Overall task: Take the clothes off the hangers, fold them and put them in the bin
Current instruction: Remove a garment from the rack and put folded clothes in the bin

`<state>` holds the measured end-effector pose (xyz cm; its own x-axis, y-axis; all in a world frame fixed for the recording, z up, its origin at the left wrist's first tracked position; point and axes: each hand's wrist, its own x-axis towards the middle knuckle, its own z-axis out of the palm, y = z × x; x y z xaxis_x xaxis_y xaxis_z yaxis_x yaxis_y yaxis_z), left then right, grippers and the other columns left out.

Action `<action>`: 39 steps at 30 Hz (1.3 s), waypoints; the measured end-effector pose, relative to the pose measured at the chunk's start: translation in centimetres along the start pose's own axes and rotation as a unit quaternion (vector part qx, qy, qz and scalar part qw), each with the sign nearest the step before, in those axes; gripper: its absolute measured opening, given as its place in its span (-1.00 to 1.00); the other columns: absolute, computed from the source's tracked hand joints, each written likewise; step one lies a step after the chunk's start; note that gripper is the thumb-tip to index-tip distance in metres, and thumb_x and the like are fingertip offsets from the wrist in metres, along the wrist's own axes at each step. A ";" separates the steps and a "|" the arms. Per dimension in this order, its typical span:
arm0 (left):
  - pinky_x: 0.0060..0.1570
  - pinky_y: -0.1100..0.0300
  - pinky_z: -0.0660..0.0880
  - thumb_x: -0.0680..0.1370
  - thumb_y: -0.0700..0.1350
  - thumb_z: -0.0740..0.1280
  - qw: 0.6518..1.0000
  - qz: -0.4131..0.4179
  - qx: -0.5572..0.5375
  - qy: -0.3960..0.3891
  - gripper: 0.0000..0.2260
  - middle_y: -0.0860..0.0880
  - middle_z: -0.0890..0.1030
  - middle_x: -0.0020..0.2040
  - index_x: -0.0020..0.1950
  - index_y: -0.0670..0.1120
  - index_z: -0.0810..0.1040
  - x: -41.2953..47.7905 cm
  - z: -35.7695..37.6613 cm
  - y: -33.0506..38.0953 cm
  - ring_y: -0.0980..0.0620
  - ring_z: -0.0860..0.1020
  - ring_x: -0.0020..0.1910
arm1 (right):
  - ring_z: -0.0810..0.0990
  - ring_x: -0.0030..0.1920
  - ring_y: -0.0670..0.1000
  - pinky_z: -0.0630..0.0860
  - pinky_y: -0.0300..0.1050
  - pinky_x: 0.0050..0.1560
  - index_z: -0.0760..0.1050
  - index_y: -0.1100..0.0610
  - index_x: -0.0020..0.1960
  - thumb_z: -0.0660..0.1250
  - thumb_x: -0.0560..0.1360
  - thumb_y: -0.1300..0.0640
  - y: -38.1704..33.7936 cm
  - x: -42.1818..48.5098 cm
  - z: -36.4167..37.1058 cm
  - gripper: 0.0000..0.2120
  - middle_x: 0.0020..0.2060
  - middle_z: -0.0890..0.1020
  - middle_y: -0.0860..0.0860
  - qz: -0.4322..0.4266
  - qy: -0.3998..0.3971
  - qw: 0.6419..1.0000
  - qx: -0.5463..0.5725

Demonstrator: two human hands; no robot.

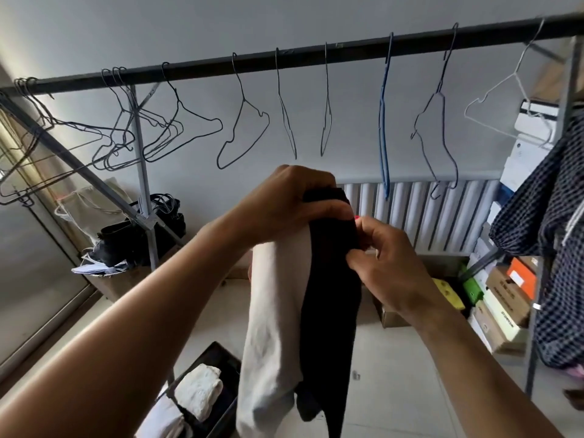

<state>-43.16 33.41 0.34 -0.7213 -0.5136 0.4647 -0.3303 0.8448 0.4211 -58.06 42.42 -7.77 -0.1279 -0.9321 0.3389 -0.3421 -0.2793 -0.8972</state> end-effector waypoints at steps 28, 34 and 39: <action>-0.40 0.29 0.42 0.28 0.13 0.52 0.986 -0.160 -0.054 0.018 -0.60 -0.04 0.59 -0.37 -0.20 -0.22 0.63 -0.6 -6.9 0.3 0.14 0.51 -0.42 | 0.51 -0.25 0.05 0.43 -0.16 -0.23 0.59 0.19 -0.17 0.32 0.52 -0.04 -0.4 1.5 -3.0 -0.70 -0.28 0.55 0.13 -0.018 0.061 0.983 0.174; -0.39 0.23 0.46 0.33 0.26 0.45 0.980 -0.132 -0.147 -0.013 -0.47 -0.07 0.60 -0.35 -0.26 -0.25 0.57 -0.3 -7.0 1.3 0.03 0.56 -0.38 | 0.48 -0.26 0.09 0.43 -0.21 -0.29 0.53 0.32 -0.09 0.27 0.58 0.16 -0.1 2.2 -4.2 -0.78 -0.29 0.53 0.16 0.000 0.021 0.986 0.164; -0.33 0.18 0.46 0.45 0.11 0.42 0.979 -0.081 -0.186 -0.034 -0.47 -0.21 0.57 -0.25 -0.13 -0.42 0.51 0.1 -6.8 3.4 -0.08 0.53 -0.30 | 0.60 -0.15 0.07 0.55 -0.09 -0.09 0.57 0.22 -0.01 0.27 0.56 0.12 0.0 3.1 -3.2 -0.82 -0.17 0.65 0.13 -0.001 -0.035 0.991 0.128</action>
<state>-40.23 35.24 7.12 -0.7212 -0.6142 0.3203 -0.2086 0.6335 0.7451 -61.49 40.25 -5.84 -0.0596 -0.9430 0.3275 -0.0933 -0.3214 -0.9423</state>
